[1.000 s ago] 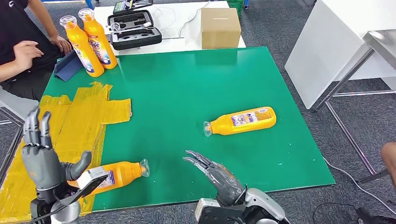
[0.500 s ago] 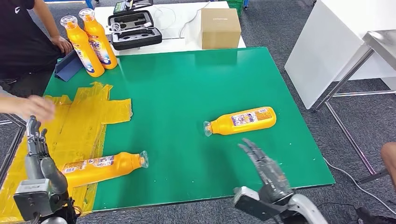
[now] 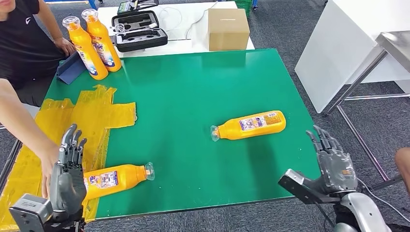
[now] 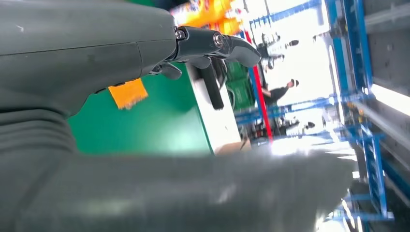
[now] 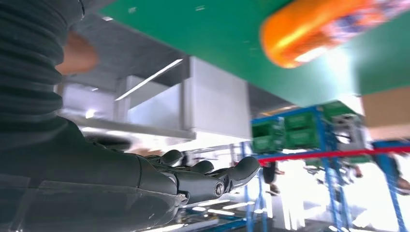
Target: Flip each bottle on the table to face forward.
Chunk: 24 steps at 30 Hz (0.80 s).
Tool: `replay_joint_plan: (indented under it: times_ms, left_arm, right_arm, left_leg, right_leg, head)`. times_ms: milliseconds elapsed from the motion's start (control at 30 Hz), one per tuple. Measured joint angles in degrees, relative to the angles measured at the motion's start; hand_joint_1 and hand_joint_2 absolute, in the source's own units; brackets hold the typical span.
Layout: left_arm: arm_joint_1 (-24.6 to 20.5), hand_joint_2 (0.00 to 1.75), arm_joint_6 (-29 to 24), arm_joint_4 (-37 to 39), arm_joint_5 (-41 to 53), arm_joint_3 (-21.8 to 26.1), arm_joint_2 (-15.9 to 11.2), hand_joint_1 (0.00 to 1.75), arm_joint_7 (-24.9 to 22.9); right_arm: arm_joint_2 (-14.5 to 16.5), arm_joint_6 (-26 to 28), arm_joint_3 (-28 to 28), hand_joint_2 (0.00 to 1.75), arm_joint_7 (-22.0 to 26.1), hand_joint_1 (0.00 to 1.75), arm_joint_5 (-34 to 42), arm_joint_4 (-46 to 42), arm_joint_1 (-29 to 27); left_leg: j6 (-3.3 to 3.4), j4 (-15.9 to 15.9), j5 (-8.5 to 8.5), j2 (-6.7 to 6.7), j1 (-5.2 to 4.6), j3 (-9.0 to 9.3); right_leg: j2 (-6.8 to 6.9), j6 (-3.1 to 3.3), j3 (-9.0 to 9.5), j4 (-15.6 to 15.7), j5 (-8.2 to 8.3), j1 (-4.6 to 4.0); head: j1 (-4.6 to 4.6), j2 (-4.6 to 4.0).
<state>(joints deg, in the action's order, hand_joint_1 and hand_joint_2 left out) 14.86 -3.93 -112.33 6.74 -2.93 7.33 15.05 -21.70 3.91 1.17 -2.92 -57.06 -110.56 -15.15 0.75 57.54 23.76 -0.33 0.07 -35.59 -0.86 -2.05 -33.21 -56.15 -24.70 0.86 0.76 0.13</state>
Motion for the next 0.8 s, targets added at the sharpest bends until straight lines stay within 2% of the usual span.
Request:
replay_joint_plan:
  times_ms: [167,367,567,800]
  left_arm:
    - [0.23,1.75,5.95,-0.19,-3.28,-1.26,-1.41,0.00,-1.59]
    - [-0.05,1.75,10.66,-0.19,-4.14,-2.46,-2.75,0.00,-1.87]
    - [-1.25,1.75,11.85,-0.19,-1.69,-3.22,-3.38,0.00,-1.83]
    - [-2.34,1.75,12.38,-0.05,-1.33,-3.45,-3.86,0.00,-2.14]
  right_arm:
    - [0.00,-3.85,3.15,1.75,-0.38,0.00,-0.76,6.08,4.00]
    - [0.19,-7.68,1.90,1.75,-1.36,0.00,-3.40,14.22,11.86]
    - [1.22,-9.44,-1.96,1.75,-2.48,0.00,-4.47,21.15,19.07]
    - [2.05,-10.15,-4.31,1.75,-2.70,0.00,-4.62,25.39,23.21]
  left_leg:
    - [0.00,0.00,-0.02,0.05,0.00,0.04]
    - [0.03,0.00,-0.06,0.07,0.00,0.07]
    - [0.03,0.01,-0.07,0.04,0.01,0.07]
    - [0.03,0.01,-0.07,0.03,0.00,-0.01]
  right_leg:
    - [-0.01,0.00,0.05,-0.01,0.02,-0.01]
    - [-0.02,-0.01,0.07,-0.02,0.04,-0.01]
    - [-0.01,-0.01,0.07,-0.03,0.04,-0.02]
    - [-0.01,-0.02,0.05,-0.04,0.04,-0.01]
  head:
    - [0.01,0.00]
    - [0.00,0.00]
    - [0.00,0.00]
    - [0.00,0.00]
